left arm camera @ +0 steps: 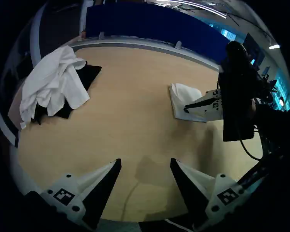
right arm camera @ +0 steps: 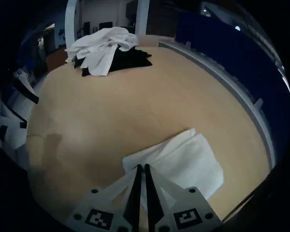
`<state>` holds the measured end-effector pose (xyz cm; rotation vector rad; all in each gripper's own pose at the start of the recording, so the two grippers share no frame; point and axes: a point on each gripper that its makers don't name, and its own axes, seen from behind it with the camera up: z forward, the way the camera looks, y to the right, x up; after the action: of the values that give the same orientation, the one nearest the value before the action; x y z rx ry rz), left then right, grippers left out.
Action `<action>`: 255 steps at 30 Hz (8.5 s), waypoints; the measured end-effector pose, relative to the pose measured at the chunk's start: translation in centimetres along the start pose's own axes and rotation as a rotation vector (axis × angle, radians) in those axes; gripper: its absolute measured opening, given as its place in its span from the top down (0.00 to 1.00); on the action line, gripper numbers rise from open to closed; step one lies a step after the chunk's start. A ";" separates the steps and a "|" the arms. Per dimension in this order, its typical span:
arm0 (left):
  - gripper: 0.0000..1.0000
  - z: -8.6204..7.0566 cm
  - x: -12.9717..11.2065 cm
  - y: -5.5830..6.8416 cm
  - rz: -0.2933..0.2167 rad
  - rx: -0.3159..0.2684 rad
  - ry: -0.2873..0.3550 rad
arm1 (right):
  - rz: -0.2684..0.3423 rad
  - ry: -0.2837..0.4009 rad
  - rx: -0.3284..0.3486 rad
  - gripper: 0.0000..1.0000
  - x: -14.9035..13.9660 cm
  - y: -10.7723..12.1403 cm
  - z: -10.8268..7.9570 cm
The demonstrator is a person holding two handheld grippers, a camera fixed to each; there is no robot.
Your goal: Fold towel
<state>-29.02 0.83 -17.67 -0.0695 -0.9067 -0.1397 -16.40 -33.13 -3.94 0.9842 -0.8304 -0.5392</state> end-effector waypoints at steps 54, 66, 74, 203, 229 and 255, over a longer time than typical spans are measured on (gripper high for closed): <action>0.06 1.0 0.9 0.7 0.042 -0.014 -0.012 | 0.292 -0.021 -0.174 0.73 -9.9 4.0 -4.8; 0.06 1.2 0.7 0.9 0.051 -0.020 -0.017 | 0.320 -0.001 -0.174 0.93 -9.7 3.9 -5.0; 0.06 0.9 0.9 1.0 0.053 -0.024 -0.016 | 0.341 0.024 -0.204 0.94 -8.9 4.8 -6.0; 0.06 0.1 7.4 8.1 0.155 -0.107 0.089 | 0.361 0.348 -0.355 0.97 -0.3 17.5 -26.3; 0.06 1.2 7.1 13.9 0.160 -0.088 0.071 | 0.411 0.209 -0.474 0.98 -16.5 30.2 -34.3; 0.06 2.3 7.6 14.6 0.169 -0.072 0.052 | 0.523 0.089 -0.475 0.97 -28.1 29.6 -33.3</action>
<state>-24.05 14.84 -10.28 -0.2077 -0.8405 -0.0168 -4.85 17.86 2.16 0.3297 -0.7923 -0.2182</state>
